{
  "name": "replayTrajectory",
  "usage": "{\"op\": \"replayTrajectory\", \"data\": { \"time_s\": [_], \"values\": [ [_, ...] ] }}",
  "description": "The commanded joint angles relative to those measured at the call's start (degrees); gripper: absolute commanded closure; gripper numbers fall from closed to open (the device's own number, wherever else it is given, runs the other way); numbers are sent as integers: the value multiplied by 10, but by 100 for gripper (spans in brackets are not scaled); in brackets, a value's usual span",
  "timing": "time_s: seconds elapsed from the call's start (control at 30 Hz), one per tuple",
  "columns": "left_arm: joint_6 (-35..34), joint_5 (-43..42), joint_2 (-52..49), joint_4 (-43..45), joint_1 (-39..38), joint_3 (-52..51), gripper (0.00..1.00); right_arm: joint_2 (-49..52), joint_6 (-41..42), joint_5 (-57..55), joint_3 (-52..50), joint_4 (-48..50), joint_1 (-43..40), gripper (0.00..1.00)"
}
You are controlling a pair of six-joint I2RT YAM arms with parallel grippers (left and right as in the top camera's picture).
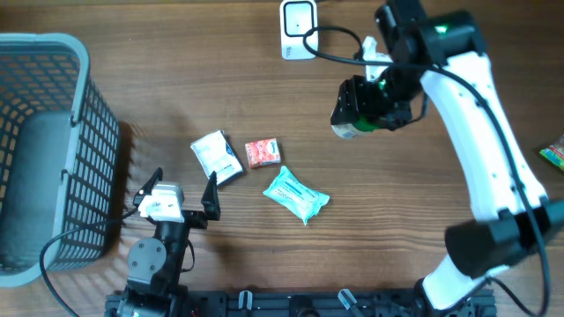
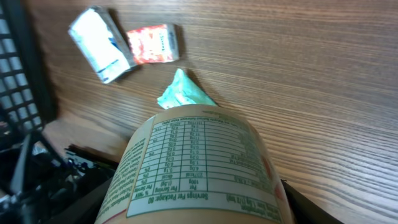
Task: Scan the item barcode
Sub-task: 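Lift the Knorr container with the right gripper and rotate it, then carry the Knorr container with the right gripper toward the scanner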
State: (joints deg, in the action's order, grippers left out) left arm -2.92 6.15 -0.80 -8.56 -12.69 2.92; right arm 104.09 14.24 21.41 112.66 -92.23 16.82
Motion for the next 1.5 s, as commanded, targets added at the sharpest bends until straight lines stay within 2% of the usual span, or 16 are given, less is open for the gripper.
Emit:
{"op": "replayTrajectory", "data": {
  "time_s": [0.0,0.13,0.3,0.47,0.67,0.83,0.9,1.0,1.27,1.47],
  "values": [
    [-6,3,4,2,-2,-5,0,-26,23,41,-8,1,0,36],
    [-6,3,4,2,-2,-5,0,-26,25,72,-145,48,0,38],
    [-6,3,4,2,-2,-5,0,-23,33,237,-356,218,0,38],
    [-6,3,4,2,-2,-5,0,-23,31,379,-405,255,0,39],
    [-6,3,4,2,-2,-5,0,-23,15,392,-407,221,0,39],
    [-6,3,4,2,-2,-5,0,-23,8,317,-386,289,0,42],
    [-6,3,4,2,-2,-5,0,-24,9,291,-331,312,0,43],
    [-6,3,4,2,-2,-5,0,-24,7,170,-252,350,0,42],
    [-6,3,4,2,-2,-5,0,-3,9,-50,-232,659,0,40],
    [-6,3,4,2,-2,-5,0,93,-37,-68,-232,899,4,41]
  ]
}}
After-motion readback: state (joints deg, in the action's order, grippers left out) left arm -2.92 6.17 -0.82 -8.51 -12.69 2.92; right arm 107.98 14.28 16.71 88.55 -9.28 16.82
